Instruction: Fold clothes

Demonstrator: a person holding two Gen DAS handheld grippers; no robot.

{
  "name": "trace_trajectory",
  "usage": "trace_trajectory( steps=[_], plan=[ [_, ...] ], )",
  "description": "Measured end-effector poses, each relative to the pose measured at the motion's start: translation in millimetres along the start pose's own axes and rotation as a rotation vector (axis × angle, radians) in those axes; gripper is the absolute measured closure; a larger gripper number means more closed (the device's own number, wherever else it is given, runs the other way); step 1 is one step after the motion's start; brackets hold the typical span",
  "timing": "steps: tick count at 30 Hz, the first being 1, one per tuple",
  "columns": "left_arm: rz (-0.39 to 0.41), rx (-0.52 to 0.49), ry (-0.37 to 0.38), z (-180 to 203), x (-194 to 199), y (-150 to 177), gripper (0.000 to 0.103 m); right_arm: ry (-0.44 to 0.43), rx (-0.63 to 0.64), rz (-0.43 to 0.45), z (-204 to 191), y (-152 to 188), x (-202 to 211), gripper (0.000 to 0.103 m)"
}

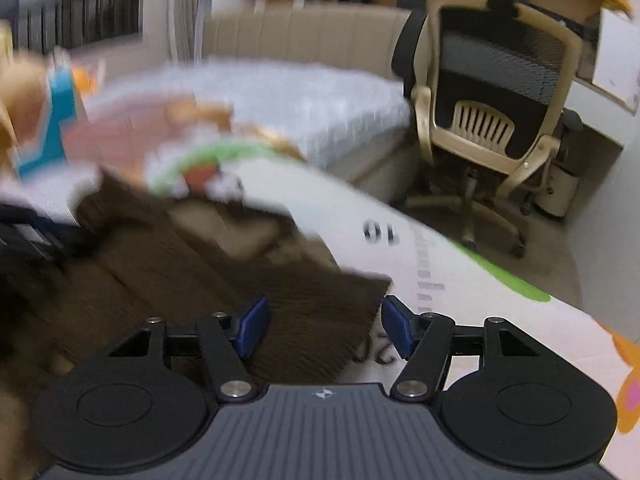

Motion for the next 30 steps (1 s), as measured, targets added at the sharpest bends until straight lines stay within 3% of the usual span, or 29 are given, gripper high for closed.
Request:
trace_trajectory(
  steps=[2, 4, 8, 11, 13, 15, 17, 18, 20, 21, 23, 27, 30],
  plan=[
    [0.001, -0.004, -0.006, -4, 8, -6, 0.037, 0.033, 0.053, -0.031, 0, 5, -14, 0.036],
    [0.002, -0.004, -0.006, -8, 17, -15, 0.031, 0.042, 0.059, -0.035, 5, 5, -16, 0.031],
    [-0.044, 0.13, 0.101, -22, 18, -40, 0.011, -0.013, -0.013, -0.043, 14, 5, -8, 0.031],
    [-0.117, 0.253, 0.187, -31, -1, -57, 0.01, -0.094, -0.165, -0.032, 25, 4, -8, 0.031],
    [-0.168, 0.314, 0.192, -37, -27, -61, 0.01, -0.127, -0.26, -0.02, 32, 1, -13, 0.031],
    [-0.188, 0.36, 0.16, -44, -49, -62, 0.014, -0.126, -0.307, -0.013, 36, -1, -24, 0.034],
    [-0.202, 0.389, 0.149, -47, -64, -60, 0.027, -0.129, -0.318, -0.018, 34, -1, -37, 0.041],
    [-0.209, 0.382, 0.147, -45, -68, -57, 0.033, -0.129, -0.302, -0.021, 31, -2, -40, 0.051],
    [-0.21, 0.32, 0.137, -38, -67, -52, 0.067, -0.13, -0.261, -0.022, 23, -4, -44, 0.071],
    [-0.201, 0.286, 0.13, -36, -62, -52, 0.068, -0.14, -0.241, -0.018, 18, -6, -40, 0.084],
    [-0.179, 0.233, 0.133, -32, -45, -52, 0.085, -0.155, -0.223, 0.015, 12, -11, -17, 0.088],
    [-0.114, 0.196, 0.215, -32, 27, -55, 0.086, -0.18, -0.17, 0.134, 2, -19, 65, 0.09],
    [-0.066, 0.148, 0.27, -31, 96, -38, 0.086, -0.202, -0.1, 0.201, -18, -7, 135, 0.09]
  ],
)
Point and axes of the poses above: each gripper's, at about its wrist camera, not at the fingertips, and x roughly against the way its jaws point, z to its right, y to its underside, the point moved 7 cm from there along -x, roughly the way its jaws point, and after that the axes turned 12 degrees about x, right-handed, at the moved point
